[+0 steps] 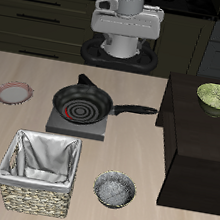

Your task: Place the black bowl in the basket

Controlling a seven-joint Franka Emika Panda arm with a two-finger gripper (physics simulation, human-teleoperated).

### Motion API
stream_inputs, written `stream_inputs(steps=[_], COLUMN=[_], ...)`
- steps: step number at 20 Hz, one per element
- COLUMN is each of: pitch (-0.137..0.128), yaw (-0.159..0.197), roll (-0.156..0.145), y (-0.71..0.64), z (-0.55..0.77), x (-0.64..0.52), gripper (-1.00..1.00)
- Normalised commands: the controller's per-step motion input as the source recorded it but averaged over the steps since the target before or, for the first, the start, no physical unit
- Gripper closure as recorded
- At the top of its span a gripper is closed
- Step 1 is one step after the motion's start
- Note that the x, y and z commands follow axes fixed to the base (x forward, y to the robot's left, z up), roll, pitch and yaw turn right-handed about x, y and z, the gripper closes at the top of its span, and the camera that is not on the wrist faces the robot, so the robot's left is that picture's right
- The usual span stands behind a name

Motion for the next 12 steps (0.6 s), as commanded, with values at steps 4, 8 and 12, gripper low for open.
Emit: stream_inputs(steps=[4,8,12], pitch=[-0.009,0.009,0.013], yaw=[0.069,0.005,-0.008], roll=[0.014,0.007,-0.019], y=[0.04,0.02,0.05], z=[-0.04,-0.03,-0.02], x=[0.33,0.34,0.5], gripper=[-1.0,-1.0,-1.0])
